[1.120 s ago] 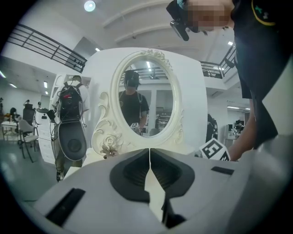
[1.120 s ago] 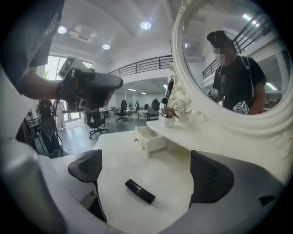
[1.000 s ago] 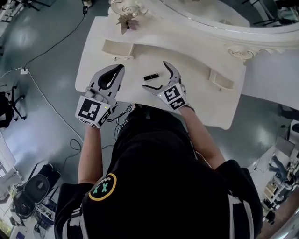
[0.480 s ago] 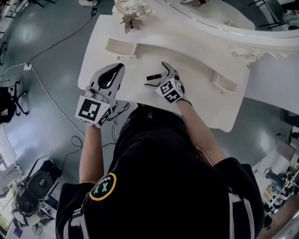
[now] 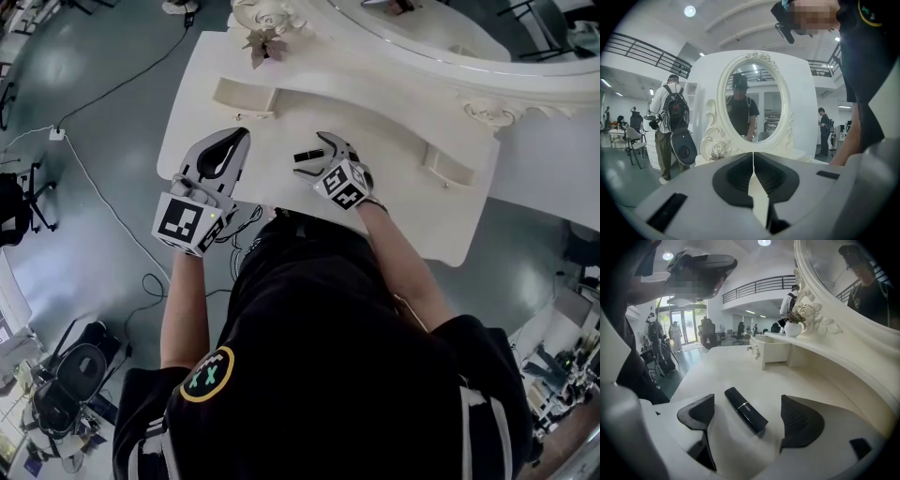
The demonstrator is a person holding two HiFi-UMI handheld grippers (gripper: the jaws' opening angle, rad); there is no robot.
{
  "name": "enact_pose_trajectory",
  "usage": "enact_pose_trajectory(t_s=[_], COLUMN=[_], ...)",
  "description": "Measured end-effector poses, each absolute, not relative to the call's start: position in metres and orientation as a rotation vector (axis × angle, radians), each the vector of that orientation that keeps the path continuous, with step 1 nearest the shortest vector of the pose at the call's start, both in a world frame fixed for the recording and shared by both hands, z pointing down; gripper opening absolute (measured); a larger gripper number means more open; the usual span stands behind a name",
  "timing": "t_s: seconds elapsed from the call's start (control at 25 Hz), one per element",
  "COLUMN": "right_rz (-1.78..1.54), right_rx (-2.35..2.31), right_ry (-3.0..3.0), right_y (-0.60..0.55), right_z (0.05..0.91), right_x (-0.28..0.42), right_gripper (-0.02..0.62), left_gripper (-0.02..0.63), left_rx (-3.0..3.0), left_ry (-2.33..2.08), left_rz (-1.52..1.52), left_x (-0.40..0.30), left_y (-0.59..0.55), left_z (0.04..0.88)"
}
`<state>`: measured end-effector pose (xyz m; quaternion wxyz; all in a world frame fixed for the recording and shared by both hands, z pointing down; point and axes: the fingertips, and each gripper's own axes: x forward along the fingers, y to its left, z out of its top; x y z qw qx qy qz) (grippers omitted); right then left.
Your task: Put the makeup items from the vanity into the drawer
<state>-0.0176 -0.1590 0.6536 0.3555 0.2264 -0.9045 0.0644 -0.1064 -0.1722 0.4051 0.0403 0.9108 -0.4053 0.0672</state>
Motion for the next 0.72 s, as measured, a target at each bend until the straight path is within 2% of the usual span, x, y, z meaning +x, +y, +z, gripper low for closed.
enact_pose_trajectory(t_s=[0.12,0.28,0.72], right_rz=[0.114,0.0,0.027], right_rx=[0.507,0.391,0.473], right_ry=[-2.348,-2.336,-2.375], right_y=[-0.148,-0.132,-0.147], right_z=[0.652,0.655,0.628], right_x=[-0.021,-0.027,-0.031], right_gripper=[0.365,0.131,0.118], left_gripper=[0.026,0.026,0.026], left_rx=[2.791,2.797,2.786], left_ry=[-1.251,-1.242,-1.255], left_rz=[0.207,0.216,0.208], left_x=[-0.106,-0.106,-0.11], left_y=[-0.172,-0.17,-0.169], left_z=[0.404,0.404,0.404])
